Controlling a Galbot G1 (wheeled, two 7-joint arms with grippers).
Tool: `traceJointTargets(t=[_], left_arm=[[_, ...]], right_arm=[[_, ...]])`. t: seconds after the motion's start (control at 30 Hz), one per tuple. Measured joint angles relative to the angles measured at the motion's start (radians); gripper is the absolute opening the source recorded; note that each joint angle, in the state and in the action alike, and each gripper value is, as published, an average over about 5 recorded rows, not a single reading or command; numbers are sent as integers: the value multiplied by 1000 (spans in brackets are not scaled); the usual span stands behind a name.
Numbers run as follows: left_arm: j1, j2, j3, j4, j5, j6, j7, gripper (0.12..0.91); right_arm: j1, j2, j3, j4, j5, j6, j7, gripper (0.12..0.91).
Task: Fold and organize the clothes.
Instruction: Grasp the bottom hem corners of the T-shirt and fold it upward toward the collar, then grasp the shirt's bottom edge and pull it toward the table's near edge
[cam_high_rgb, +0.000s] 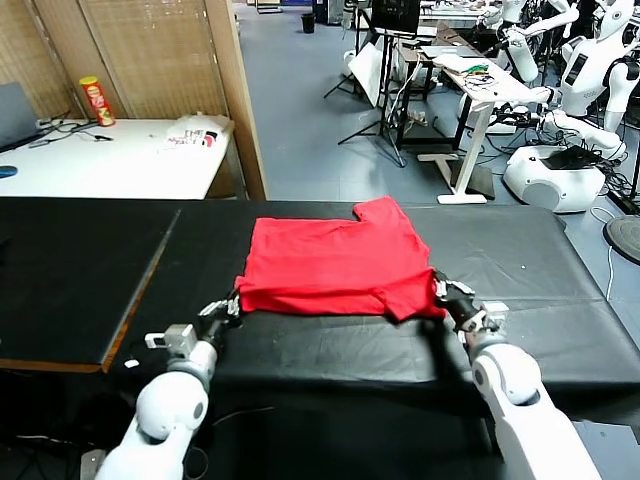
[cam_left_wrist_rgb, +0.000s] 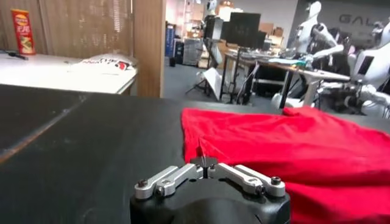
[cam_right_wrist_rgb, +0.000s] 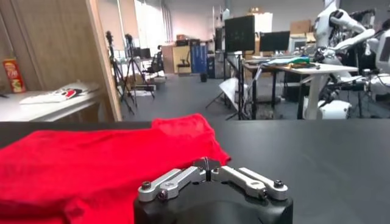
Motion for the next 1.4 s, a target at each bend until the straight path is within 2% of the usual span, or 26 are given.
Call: traceJointTargets(t=[0.07, 0.3, 0.4, 0.43, 0.47, 0.63, 0.77, 0.87, 0.93, 1.07, 1.1, 1.17, 1.2, 1.3, 1.4], left_arm=[[-13, 0, 3, 12, -1, 4, -5, 208], [-23, -2, 3, 19, -5, 15, -7, 554], [-11, -2, 2, 9, -3, 21, -4, 712], [-6, -2, 1, 4, -3, 24, -2, 763], [0, -2, 1, 0, -3, 27, 2, 781], [30, -1, 0, -13, -15, 44, 20, 797], [39, -1, -8, -8, -46, 55, 24, 798], [37, -1, -16, 0, -70, 60, 24, 779], [33, -1, -19, 7, -80, 61, 24, 729], [30, -1, -22, 16, -110, 58, 36, 539], [30, -1, -23, 16, -117, 57, 41, 472], [30, -1, -22, 17, -125, 56, 47, 372], [30, -2, -21, 17, -123, 56, 48, 304], [34, -2, -18, 12, -102, 56, 48, 169], [48, 6, -15, -2, -49, 56, 47, 127]], right_arm=[[-16, -13, 7, 20, 4, -24, -5, 325], [-128, -65, 43, 145, 13, -79, 11, 707], [-178, -74, 60, 177, 5, -87, 12, 783], [-193, -75, 64, 181, 3, -89, 11, 791], [-205, -75, 67, 183, -1, -90, 9, 793], [-241, -70, 69, 188, -15, -89, 4, 793], [-249, -67, 67, 194, -24, -87, 3, 688], [-253, -67, 66, 195, -30, -85, 4, 530], [-254, -66, 65, 195, -32, -84, 5, 413], [-259, -65, 66, 201, -33, -85, 19, 221], [-262, -65, 68, 205, -32, -86, 26, 179], [-270, -65, 72, 216, -27, -88, 40, 132], [-275, -66, 75, 224, -24, -90, 47, 124], [-296, -69, 84, 259, -13, -104, 69, 126], [-330, -69, 96, 309, -9, -132, 94, 126]])
